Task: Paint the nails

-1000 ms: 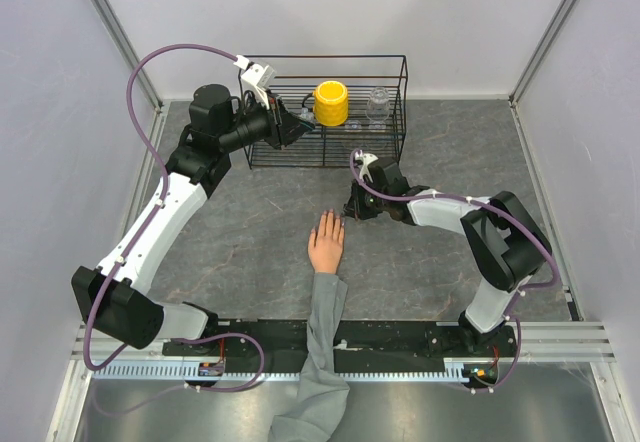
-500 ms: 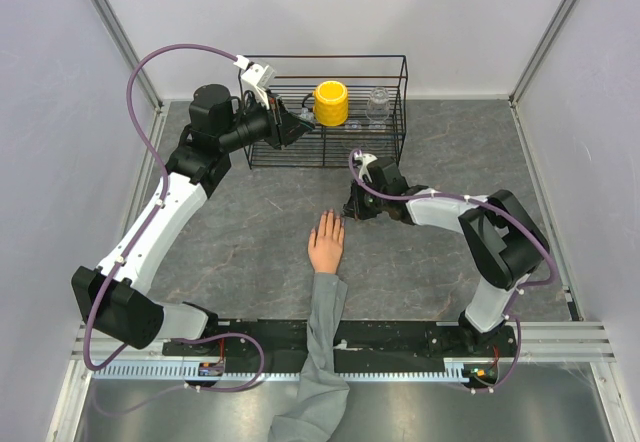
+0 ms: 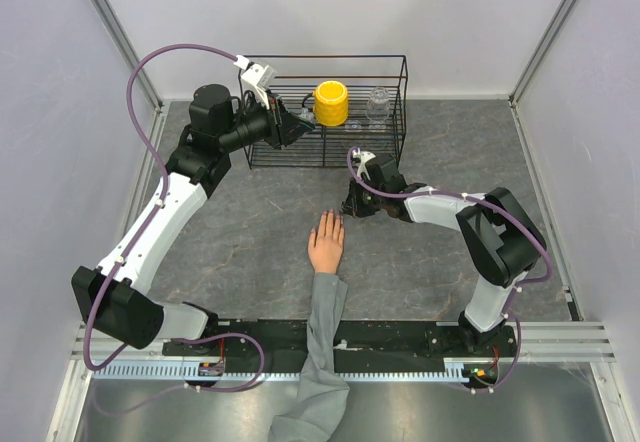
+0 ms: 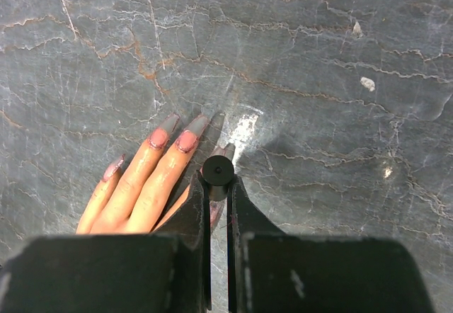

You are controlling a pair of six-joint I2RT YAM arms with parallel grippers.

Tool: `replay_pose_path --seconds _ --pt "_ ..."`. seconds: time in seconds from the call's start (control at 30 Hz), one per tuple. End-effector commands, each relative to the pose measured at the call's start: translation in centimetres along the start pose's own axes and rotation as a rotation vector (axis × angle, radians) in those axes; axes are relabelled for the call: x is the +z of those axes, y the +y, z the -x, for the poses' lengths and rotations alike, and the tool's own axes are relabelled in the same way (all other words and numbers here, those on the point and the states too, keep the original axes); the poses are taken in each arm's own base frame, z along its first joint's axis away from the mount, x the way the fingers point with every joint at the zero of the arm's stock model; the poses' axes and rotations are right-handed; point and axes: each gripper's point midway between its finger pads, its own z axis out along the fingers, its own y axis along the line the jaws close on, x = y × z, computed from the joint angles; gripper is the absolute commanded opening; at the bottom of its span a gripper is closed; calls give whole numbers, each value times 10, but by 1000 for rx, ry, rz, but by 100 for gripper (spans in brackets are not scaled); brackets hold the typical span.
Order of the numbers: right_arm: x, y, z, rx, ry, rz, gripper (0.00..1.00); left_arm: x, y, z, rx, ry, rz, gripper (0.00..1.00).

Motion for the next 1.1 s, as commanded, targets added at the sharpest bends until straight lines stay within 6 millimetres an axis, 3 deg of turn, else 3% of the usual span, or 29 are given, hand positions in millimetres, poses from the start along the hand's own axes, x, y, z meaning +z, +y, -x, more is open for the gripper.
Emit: replay_pose_path --seconds 0.0,1.07 --pt "4 6 18 -21 -42 8 0 -5 -9 25 25 -55 -22 2" --pt "-17 9 4 -22 -37 19 0 -8 -12 25 9 -58 -21 2"
